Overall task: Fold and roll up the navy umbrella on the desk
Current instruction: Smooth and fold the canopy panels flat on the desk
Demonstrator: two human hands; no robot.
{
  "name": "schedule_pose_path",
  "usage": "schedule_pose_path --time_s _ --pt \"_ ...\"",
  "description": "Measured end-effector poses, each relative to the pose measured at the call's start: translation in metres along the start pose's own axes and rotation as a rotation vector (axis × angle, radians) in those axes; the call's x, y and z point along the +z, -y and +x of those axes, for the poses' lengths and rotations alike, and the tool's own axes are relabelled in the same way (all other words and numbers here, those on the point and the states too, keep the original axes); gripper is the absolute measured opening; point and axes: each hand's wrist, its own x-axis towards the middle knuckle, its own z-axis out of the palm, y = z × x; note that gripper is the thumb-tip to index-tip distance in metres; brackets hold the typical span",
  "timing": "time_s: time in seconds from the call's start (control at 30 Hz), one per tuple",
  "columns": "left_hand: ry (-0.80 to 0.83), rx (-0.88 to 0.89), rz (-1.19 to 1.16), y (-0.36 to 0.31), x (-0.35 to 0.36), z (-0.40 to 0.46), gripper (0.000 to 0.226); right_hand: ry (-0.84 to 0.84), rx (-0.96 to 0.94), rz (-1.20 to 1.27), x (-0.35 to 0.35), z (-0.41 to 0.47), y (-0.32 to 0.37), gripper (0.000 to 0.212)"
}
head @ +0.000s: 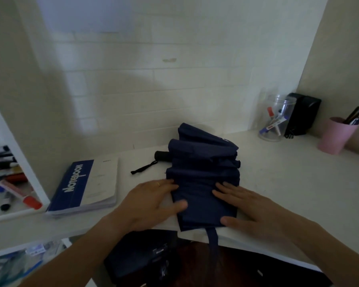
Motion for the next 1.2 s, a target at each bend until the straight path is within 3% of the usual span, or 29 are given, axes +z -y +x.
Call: schedule_pose_path --time_s 0.1,0.13,0.2,0.3,0.53,0.67,0.73,0.9,1.0,1.07,1.17,1.2 --pt "-0.549 -0.216 -0.391 -0.008 -0.01 0.025 0.042 -0.016 -0.021 -0.029 0.005 -0.002 0.0 0.074" --pt "-0.595 -0.314 -0.509 -0.009 -0.018 0.039 0.036 -0.022 -0.022 -0.031 0.006 -0.003 0.001 0.073" --pt "-0.458 -0.43 -0.736 -0.013 -0.033 0.064 0.037 -0.017 -0.027 -0.027 0.009 -0.003 0.001 0.069" --pt "-0.283 -0.439 -0.955 -0.021 -0.043 0.091 0.032 -0.003 -0.043 -0.058 0.012 -0.002 0.002 0.063" --pt "-0.441 -0.17 -1.087 -0.045 -0.06 0.085 0.02 -0.062 -0.057 -0.064 0.016 -0.002 0.002 0.06" --pt "-0.34 -0.028 -1.359 -0.064 -0.071 0.058 0.012 -0.125 -0.038 -0.075 0.015 -0.008 0.006 0.059" --pt "-0.267 0.0 -1.466 -0.07 -0.061 0.042 0.022 -0.184 -0.053 -0.089 0.016 -0.01 0.007 0.061" --pt "-0.213 -0.227 -1.608 -0.071 -0.015 0.014 0.034 -0.247 -0.074 -0.116 0.02 -0.012 0.006 0.064" --pt "-0.2 -0.335 -1.601 -0.063 0.004 0.005 0.039 -0.262 -0.094 0.065 0.018 -0.022 0.007 0.061" --pt "-0.192 -0.345 -1.632 -0.061 0.009 0.001 0.038 -0.402 -0.037 0.262 0.013 -0.028 0.006 0.051" --pt "-0.186 -0.316 -1.654 -0.063 0.01 -0.002 0.035 -0.814 0.106 0.503 0.0 -0.024 0.006 0.024" --pt "-0.185 -0.301 -1.657 -0.064 0.009 -0.002 0.036 -0.849 0.152 0.58 -0.005 -0.02 0.008 0.019"
